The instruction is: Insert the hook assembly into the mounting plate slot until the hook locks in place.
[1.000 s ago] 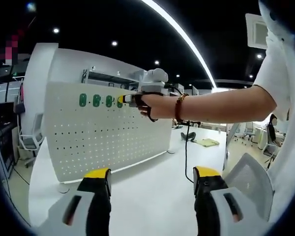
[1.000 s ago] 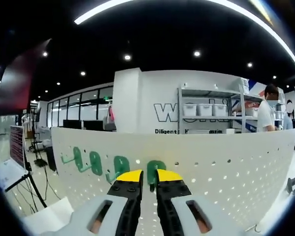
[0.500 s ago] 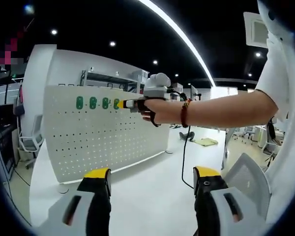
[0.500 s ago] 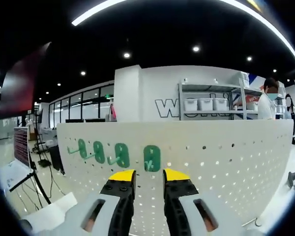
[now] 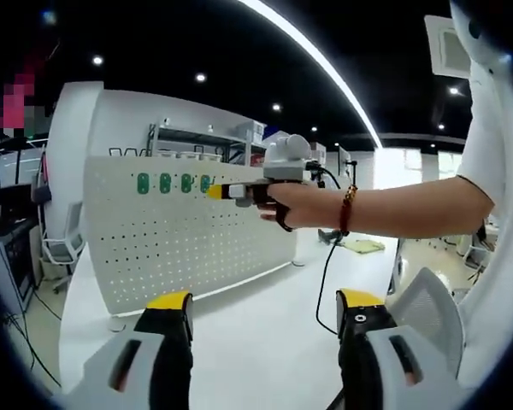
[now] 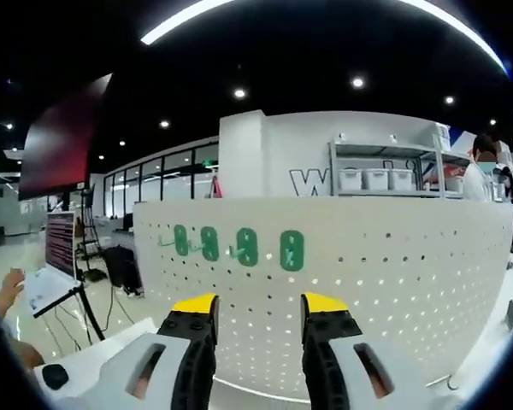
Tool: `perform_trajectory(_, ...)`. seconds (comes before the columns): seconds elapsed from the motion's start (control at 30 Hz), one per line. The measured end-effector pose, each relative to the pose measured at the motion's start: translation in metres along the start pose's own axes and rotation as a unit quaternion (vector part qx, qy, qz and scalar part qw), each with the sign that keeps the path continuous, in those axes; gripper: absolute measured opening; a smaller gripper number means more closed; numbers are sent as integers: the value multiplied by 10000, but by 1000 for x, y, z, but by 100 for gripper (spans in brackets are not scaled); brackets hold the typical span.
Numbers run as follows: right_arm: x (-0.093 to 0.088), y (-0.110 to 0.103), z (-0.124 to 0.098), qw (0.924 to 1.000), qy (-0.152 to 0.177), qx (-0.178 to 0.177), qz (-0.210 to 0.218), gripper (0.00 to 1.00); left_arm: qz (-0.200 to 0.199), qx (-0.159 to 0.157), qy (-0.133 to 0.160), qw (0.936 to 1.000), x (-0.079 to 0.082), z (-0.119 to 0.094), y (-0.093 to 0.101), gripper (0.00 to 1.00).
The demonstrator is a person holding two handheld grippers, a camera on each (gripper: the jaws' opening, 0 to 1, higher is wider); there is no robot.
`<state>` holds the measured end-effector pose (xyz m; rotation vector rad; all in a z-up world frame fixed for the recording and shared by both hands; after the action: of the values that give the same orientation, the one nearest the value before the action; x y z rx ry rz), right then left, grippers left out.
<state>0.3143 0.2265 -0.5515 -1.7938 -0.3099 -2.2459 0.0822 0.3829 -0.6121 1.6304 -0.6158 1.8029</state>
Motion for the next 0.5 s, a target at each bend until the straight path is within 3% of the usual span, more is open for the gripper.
perform_trajectory(0.27,-2,-15,-34,9992,-139,367,95,48,20,137,21,9999,1,0,9,70)
perform_trajectory(0.5,2,-15,-68,9978,-218,628,79,52,16,158,95,9998,3,4,15,71)
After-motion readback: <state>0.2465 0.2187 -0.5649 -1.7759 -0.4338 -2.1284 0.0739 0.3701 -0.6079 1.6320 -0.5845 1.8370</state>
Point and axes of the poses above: the point that each gripper's makers call its tool centre point, and the gripper's own axes: z roughly forward along the fingers, y roughly to its right, x roughly out of its top, the point moved 3 cm from there along -z, roughly backward along the fingers, and after that the axes turned 14 degrees about y, right-handed, at the moved point
